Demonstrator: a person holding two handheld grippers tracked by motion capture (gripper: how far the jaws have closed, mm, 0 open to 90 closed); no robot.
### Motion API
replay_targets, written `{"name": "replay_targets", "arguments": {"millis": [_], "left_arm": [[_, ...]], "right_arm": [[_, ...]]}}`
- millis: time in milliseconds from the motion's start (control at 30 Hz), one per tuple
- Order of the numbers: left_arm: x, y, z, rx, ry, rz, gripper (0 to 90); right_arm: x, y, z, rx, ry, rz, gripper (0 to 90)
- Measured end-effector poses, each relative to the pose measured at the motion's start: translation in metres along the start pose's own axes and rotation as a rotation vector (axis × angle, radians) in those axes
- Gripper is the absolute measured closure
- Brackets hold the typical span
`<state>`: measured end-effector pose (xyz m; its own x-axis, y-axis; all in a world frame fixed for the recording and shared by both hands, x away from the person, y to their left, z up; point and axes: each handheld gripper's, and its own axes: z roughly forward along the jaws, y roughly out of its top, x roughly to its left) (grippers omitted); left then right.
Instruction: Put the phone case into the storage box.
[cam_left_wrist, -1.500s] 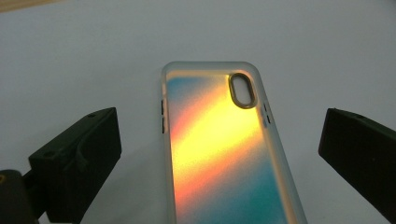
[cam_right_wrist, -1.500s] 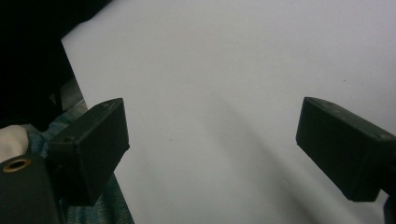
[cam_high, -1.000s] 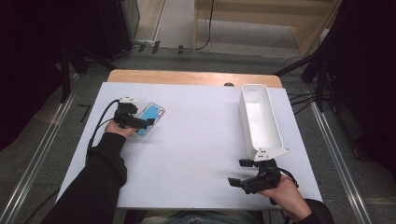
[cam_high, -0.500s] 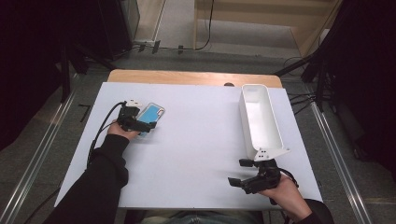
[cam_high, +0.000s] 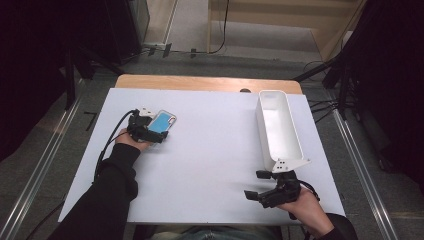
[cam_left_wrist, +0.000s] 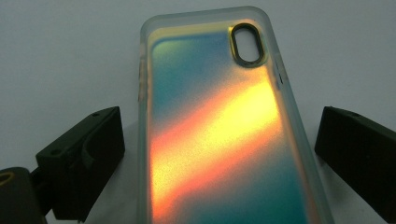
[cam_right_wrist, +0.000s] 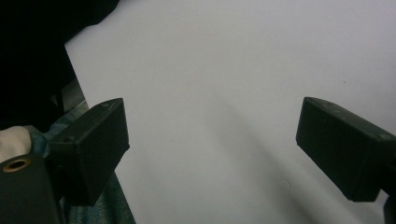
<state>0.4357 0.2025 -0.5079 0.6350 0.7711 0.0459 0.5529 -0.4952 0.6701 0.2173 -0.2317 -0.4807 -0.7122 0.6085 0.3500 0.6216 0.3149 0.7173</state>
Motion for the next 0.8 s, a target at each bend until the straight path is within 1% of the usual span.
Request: {"name": "replay_targets", "arguments": {"millis": [367,567,633,800], "left_arm": [[-0.0027,-0.0014,-0.0019,-0.009,0.012,-0.023,5.8],[-0.0023,-0.0028,-0.0042,-0.021,0.004,-0.015,11.9],[-0.0012,-0.0033,-0.0051,-0.025,0.004,-0.016,15.7],[-0.0011,-0.0028,-0.0054,-0.022,0.004,-0.013,16.2]], "right_arm": [[0.0006,-0.0002,0.0,0.005,0.0,0.001,7.9],[0.0007,-0.0001,0.0002,0.005,0.0,0.001,8.0],[0.0009,-0.0001,0.0004,0.004,0.002,-0.001,7.9],[0.0008,-0.0001,0.0006,0.007,0.001,-0.005,8.0]]}}
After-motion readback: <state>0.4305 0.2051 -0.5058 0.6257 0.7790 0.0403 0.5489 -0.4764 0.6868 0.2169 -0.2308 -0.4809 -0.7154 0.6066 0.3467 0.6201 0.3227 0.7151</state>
